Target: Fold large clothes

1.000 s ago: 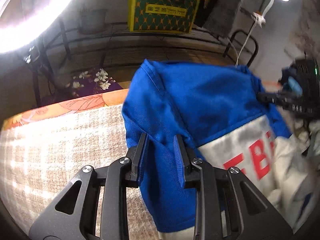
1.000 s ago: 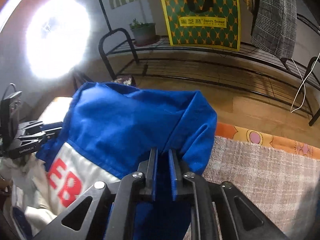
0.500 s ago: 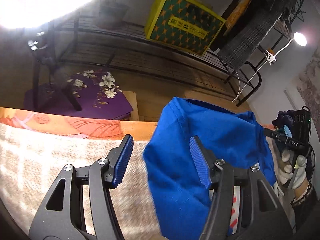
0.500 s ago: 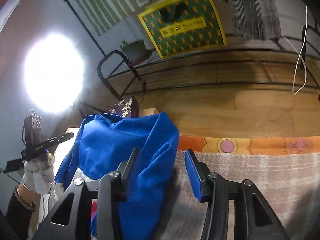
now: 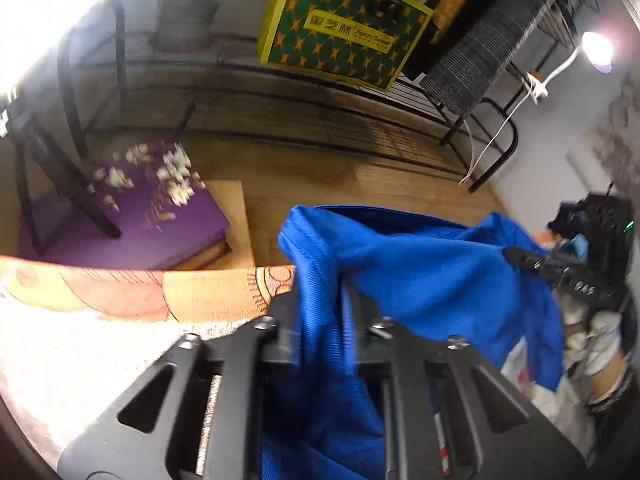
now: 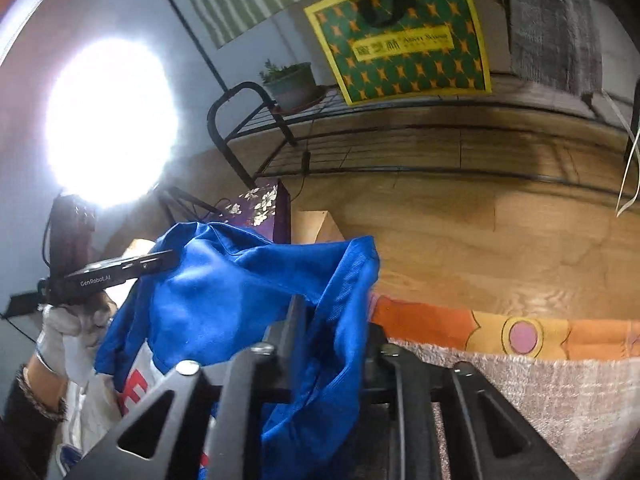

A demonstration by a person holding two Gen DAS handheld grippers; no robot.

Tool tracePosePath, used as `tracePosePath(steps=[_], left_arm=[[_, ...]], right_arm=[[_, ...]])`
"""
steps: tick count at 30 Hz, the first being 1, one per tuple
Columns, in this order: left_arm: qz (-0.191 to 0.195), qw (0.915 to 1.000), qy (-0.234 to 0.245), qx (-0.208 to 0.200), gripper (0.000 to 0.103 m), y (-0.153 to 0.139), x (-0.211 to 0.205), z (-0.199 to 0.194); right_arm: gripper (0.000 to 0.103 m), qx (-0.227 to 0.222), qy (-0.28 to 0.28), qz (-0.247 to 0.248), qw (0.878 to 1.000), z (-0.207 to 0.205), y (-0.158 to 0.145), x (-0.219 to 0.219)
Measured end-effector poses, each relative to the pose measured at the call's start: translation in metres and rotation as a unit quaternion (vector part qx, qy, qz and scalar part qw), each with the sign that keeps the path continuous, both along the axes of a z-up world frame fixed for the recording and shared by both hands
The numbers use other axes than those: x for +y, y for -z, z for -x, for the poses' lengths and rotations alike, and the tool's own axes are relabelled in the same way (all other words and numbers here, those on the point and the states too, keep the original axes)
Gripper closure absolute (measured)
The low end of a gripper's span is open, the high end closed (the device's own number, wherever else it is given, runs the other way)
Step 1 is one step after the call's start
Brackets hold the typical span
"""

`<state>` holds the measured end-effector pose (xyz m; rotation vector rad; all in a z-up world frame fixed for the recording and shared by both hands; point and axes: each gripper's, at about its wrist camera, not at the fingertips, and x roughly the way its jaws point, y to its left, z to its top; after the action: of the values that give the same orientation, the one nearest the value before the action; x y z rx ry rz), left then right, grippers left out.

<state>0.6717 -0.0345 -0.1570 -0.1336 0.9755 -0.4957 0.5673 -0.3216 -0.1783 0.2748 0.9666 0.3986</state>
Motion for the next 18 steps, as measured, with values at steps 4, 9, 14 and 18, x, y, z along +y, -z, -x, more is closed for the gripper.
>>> tracePosePath(steps=[4, 9, 14, 18], left_arm=[[-0.001, 0.9991, -0.014, -0.039, 0.099, -0.019, -0.001, 0.016], [0.004, 0.9974, -0.013, -0.071, 0.101, -0.055, 0.003, 0.041], [0.018, 0.9951, -0.015, -0.096, 0.101, -0.099, 0.012, 0.075], [0.03, 0.9936, -0.016, -0.108, 0.102, -0.129, 0.018, 0.11]], right_arm=[[0.099, -0.026, 0.01, 0.033, 0.999, 0.008, -0.02, 0.007], [0.101, -0.062, 0.021, 0.052, 0.996, 0.028, -0.059, 0.011], [0.102, -0.093, 0.02, 0.059, 0.994, 0.058, -0.105, 0.018], [0.102, -0.107, 0.015, 0.056, 0.993, 0.085, -0.137, 0.023]])
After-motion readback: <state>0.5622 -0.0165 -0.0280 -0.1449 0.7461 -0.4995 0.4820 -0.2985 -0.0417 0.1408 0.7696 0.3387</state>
